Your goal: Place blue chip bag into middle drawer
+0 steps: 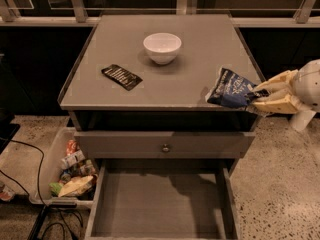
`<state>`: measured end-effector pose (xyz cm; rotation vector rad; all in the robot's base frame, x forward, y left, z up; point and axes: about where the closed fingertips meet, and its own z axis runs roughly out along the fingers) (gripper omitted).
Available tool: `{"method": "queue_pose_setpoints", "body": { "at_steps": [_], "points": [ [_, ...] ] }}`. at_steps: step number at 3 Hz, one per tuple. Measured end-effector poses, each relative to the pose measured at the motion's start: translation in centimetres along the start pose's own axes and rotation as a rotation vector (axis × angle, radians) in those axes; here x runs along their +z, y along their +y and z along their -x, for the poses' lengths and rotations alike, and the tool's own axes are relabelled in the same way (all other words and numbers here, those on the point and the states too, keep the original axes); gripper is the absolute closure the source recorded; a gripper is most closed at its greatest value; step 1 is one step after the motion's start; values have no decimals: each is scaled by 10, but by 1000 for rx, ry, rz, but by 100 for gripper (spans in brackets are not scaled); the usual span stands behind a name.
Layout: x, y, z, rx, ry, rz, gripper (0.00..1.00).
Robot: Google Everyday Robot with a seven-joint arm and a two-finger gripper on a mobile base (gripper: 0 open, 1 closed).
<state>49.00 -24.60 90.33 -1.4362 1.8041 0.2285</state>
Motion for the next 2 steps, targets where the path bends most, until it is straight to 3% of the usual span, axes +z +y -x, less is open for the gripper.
{"method": "queue_pose_setpoints", "body": {
  "at_steps": [1,2],
  "points": [
    [23,38,-1,-9,2,50,100],
    [50,97,-18,-2,18,138,100]
  ]
}}
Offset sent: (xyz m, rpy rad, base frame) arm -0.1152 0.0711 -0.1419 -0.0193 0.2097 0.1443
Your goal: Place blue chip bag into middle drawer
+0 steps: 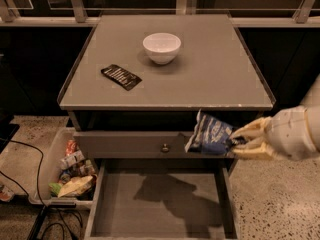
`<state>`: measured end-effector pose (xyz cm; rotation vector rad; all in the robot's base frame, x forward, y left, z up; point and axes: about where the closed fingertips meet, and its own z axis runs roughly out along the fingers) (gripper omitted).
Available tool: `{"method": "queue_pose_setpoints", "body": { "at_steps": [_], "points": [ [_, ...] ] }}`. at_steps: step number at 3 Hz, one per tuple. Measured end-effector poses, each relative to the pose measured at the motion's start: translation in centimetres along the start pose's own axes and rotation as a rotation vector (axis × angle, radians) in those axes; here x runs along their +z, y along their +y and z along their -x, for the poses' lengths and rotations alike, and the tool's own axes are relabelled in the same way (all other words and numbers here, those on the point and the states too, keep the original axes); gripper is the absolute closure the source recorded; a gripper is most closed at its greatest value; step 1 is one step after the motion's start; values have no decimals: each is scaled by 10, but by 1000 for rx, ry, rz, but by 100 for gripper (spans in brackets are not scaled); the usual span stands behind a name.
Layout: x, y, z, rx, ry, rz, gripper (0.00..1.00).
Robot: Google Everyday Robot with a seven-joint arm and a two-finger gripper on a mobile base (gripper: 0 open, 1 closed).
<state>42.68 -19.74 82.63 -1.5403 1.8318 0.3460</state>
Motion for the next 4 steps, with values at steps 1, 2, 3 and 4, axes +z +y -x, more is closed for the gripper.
{"method": "queue_pose_setpoints", "body": {
  "at_steps": [1,2,3,4],
  "points": [
    [27,38,-17,9,11,24,100],
    [71,42,-29,18,-19,-38,100],
    [80,47,-27,16,-18,-22,100],
    [128,62,-43,30,-18,26,100]
  ]
}}
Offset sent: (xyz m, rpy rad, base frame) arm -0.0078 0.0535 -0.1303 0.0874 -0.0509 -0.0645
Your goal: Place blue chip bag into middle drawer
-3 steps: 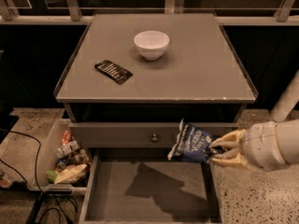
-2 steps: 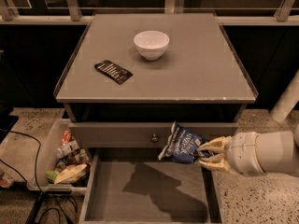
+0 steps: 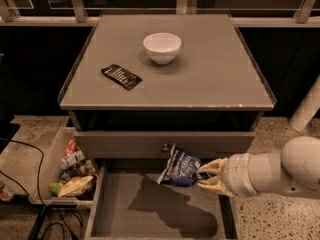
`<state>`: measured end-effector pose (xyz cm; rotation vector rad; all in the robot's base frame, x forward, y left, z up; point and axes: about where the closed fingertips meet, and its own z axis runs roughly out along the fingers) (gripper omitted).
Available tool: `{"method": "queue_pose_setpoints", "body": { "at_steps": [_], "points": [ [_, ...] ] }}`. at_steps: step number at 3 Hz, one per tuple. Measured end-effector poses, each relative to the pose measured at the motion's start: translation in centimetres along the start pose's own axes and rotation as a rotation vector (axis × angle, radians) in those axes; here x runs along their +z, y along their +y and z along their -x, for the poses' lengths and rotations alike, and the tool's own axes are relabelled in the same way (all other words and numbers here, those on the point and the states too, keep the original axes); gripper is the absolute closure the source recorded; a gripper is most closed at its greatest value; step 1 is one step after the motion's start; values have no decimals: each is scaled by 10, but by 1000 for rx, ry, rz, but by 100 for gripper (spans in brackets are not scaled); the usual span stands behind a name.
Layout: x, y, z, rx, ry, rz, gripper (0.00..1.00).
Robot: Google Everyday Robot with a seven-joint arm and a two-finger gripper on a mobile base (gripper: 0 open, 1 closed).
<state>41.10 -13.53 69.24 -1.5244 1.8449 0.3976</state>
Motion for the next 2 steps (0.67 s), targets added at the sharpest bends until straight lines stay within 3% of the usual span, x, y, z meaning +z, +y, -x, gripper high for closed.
{"method": "queue_pose_setpoints", "body": {
  "at_steps": [1,2],
  "points": [
    [52,6,-30,39,-30,-11,100],
    [95,11,-59,57,-61,-57,100]
  ]
}}
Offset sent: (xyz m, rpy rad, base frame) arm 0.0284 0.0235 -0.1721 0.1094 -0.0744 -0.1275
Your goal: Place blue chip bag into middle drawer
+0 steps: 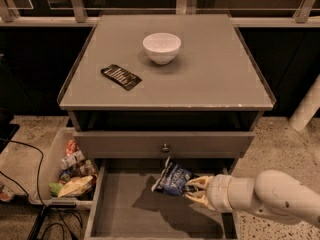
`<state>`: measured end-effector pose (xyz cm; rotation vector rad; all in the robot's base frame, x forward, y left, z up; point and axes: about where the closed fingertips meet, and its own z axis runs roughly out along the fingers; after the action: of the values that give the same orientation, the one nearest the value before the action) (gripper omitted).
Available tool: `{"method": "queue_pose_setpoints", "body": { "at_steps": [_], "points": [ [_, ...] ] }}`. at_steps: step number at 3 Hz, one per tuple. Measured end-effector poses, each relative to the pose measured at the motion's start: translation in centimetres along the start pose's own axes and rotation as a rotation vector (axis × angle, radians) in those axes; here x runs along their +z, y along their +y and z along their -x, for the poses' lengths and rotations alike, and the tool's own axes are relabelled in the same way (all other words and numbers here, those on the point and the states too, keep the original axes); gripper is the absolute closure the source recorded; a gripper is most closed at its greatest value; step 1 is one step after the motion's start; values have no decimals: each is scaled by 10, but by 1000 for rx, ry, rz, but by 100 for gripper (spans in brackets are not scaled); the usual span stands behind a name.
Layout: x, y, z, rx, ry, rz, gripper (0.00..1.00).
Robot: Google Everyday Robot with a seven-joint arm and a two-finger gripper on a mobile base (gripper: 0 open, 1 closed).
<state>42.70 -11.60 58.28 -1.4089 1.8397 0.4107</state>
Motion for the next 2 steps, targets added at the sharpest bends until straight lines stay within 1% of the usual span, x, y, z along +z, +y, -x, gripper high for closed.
{"method": "queue_pose_setpoints", "body": {
  "at_steps": [1,2],
  "points": [
    [43,-3,-36,21,13,-62,100],
    [43,-3,-36,21,13,-62,100]
  ]
}}
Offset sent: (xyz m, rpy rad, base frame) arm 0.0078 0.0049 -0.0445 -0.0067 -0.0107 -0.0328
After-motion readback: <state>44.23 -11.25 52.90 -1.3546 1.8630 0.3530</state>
